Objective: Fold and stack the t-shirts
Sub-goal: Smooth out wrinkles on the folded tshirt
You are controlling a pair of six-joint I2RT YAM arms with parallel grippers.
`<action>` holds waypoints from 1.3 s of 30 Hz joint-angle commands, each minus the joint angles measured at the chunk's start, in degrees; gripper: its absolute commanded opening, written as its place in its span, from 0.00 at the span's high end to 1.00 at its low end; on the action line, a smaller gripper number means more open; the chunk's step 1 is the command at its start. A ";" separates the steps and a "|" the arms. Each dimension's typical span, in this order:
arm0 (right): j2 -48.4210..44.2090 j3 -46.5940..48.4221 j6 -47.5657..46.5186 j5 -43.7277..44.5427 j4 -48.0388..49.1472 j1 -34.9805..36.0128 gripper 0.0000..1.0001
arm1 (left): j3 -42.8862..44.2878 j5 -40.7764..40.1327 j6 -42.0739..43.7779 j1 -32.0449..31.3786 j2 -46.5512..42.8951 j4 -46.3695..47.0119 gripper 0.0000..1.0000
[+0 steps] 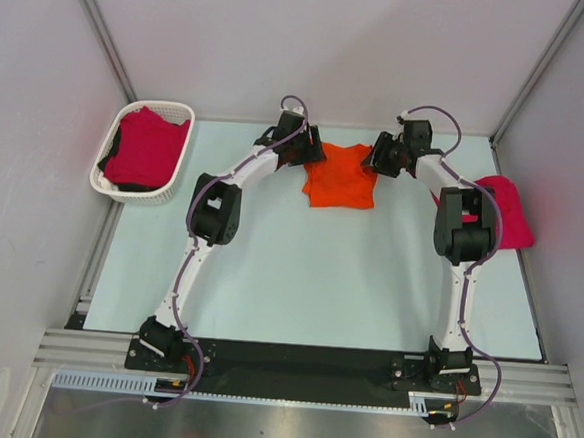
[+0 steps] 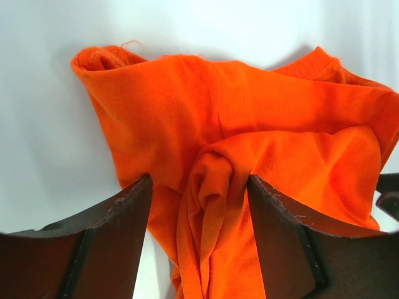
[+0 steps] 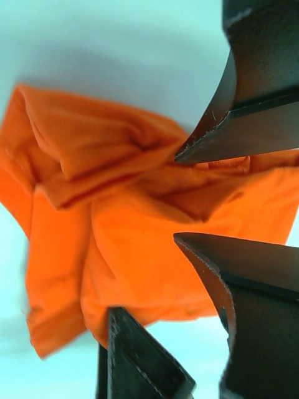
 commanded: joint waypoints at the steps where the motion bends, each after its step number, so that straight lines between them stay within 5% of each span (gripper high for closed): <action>1: 0.17 1.87 -2.42 5.39 0.28 0.40 0.46 | -0.32 -0.06 -0.44 0.68 -1.78 1.63 0.31; 9: 5.61 7.84 -2.50 4.43 1.35 1.10 0.46 | -0.24 -0.23 -0.62 0.68 -1.87 2.95 0.38; 16: 7.73 10.39 -2.68 4.16 1.08 2.16 0.49 | -0.15 -0.23 -0.80 0.76 -2.22 3.65 0.90; 19: 7.38 9.78 -3.29 4.25 1.34 2.42 0.61 | -0.32 -0.14 -0.71 0.76 -2.48 3.74 1.00; 21: 6.68 8.91 -3.47 4.25 1.78 2.60 0.82 | -0.85 0.03 -0.71 0.85 -2.84 3.74 1.00; 24: 5.45 7.07 -3.47 3.81 2.40 2.86 0.96 | -1.90 0.21 -0.53 0.77 -3.80 3.74 1.00; 39: -6.59 -3.31 -3.56 5.39 9.08 3.13 0.99 | -10.16 -0.49 1.22 0.76 -13.20 6.37 1.00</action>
